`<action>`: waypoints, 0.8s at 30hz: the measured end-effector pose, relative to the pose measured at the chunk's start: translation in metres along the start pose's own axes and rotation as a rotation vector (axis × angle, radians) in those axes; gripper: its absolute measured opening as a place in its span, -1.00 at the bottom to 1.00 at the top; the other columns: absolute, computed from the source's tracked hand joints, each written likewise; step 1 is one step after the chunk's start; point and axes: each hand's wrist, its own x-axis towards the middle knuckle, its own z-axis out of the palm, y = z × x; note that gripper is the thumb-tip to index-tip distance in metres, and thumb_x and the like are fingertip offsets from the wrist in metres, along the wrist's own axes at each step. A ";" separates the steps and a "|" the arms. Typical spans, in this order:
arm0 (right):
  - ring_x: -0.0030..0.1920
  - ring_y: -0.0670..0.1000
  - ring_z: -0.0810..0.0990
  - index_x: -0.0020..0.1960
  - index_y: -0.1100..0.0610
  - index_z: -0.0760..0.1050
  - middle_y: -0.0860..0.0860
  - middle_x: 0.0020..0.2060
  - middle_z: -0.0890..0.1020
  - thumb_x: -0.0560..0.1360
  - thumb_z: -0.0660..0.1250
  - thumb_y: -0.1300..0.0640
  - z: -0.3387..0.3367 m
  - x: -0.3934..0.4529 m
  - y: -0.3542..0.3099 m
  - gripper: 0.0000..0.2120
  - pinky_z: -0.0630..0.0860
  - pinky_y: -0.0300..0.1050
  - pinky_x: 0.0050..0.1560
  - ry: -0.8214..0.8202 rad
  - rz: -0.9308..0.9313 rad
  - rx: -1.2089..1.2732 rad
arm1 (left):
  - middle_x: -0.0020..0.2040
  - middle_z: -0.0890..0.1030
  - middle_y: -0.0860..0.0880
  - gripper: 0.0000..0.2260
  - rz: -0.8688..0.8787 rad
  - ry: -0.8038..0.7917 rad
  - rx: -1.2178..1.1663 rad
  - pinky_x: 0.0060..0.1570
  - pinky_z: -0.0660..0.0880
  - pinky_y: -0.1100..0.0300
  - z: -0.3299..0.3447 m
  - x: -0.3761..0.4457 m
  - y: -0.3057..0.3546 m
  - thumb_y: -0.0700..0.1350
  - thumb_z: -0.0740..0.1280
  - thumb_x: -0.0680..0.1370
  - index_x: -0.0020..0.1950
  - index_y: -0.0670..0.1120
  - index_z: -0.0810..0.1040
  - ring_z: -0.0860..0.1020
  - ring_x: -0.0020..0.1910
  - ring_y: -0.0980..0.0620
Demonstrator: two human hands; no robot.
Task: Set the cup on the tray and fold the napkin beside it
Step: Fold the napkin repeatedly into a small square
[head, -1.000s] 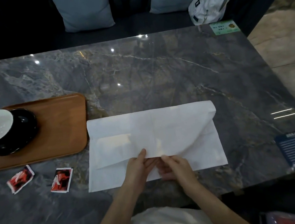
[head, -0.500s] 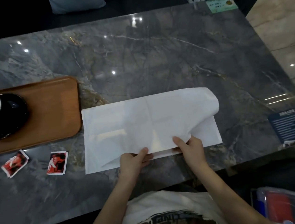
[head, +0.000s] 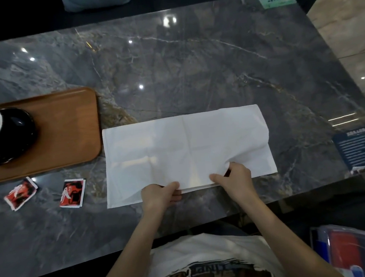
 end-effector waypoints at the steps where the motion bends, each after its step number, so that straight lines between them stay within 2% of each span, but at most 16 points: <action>1: -0.14 0.13 0.54 -0.23 0.33 0.47 0.18 -0.22 0.58 0.38 0.46 0.14 0.001 -0.001 0.001 -0.73 0.43 -0.12 -0.18 0.007 -0.017 -0.016 | -0.63 0.56 0.01 -0.76 -0.001 -0.008 -0.004 -0.55 0.54 0.31 0.000 0.000 -0.001 -0.26 0.38 0.44 -0.43 -0.27 0.53 0.56 -0.61 0.12; 6: -0.07 0.07 0.53 -0.08 0.32 0.53 0.15 -0.10 0.60 0.37 0.48 0.13 0.005 -0.004 0.007 -0.72 0.40 -0.19 -0.10 0.045 -0.070 -0.053 | -0.63 0.56 -0.01 -0.78 0.010 0.011 -0.027 -0.57 0.50 0.35 -0.002 -0.001 -0.004 -0.27 0.40 0.42 -0.43 -0.27 0.55 0.56 -0.60 0.13; 11: -0.19 0.03 0.46 -0.22 0.28 0.50 0.12 -0.21 0.55 0.37 0.47 0.18 0.010 -0.010 0.009 -0.80 0.23 -0.32 -0.26 0.127 -0.154 -0.076 | -0.63 0.56 0.00 -0.77 0.021 -0.009 -0.022 -0.55 0.52 0.35 -0.001 0.000 -0.005 -0.25 0.43 0.41 -0.44 -0.26 0.55 0.56 -0.61 0.15; 14: -0.24 0.03 0.43 -0.31 0.20 0.39 0.06 -0.28 0.47 0.37 0.47 0.22 0.013 -0.012 0.006 -0.75 0.19 -0.33 -0.29 0.162 -0.178 -0.077 | -0.65 0.54 0.02 -0.75 0.036 -0.008 0.010 -0.56 0.50 0.35 -0.002 0.000 -0.006 -0.22 0.43 0.42 -0.45 -0.23 0.54 0.54 -0.63 0.16; 17: -0.23 0.01 0.42 -0.30 0.21 0.41 0.06 -0.25 0.46 0.37 0.46 0.23 0.015 -0.015 0.005 -0.78 0.20 -0.36 -0.26 0.169 -0.202 -0.100 | -0.67 0.52 0.02 -0.71 0.064 0.035 0.124 -0.60 0.44 0.38 -0.004 -0.002 -0.008 -0.14 0.45 0.41 -0.49 -0.21 0.54 0.51 -0.66 0.16; 19: -0.19 -0.01 0.41 -0.21 0.27 0.49 0.06 -0.19 0.45 0.39 0.45 0.21 0.016 -0.015 0.006 -0.83 0.22 -0.38 -0.22 0.178 -0.200 -0.133 | -0.68 0.51 0.01 -0.69 0.062 0.043 0.149 -0.65 0.38 0.39 -0.006 -0.006 -0.008 -0.10 0.44 0.42 -0.48 -0.21 0.53 0.49 -0.69 0.14; 21: -0.15 -0.02 0.42 -0.10 0.30 0.52 0.06 -0.12 0.46 0.40 0.44 0.14 0.017 -0.015 0.009 -0.77 0.29 -0.29 -0.16 0.187 -0.169 -0.190 | -0.68 0.51 -0.02 -0.65 0.037 -0.009 0.146 -0.70 0.31 0.39 -0.007 -0.014 -0.007 -0.05 0.40 0.46 -0.45 -0.22 0.51 0.47 -0.71 0.09; 24: -0.09 0.03 0.48 -0.05 0.28 0.53 0.09 -0.05 0.51 0.40 0.43 0.07 0.017 -0.017 0.011 -0.72 0.36 -0.19 -0.13 0.209 -0.143 -0.213 | -0.65 0.51 -0.04 -0.62 0.069 -0.220 0.157 -0.68 0.22 0.37 -0.002 -0.034 -0.001 -0.03 0.30 0.53 -0.43 -0.20 0.47 0.45 -0.71 0.06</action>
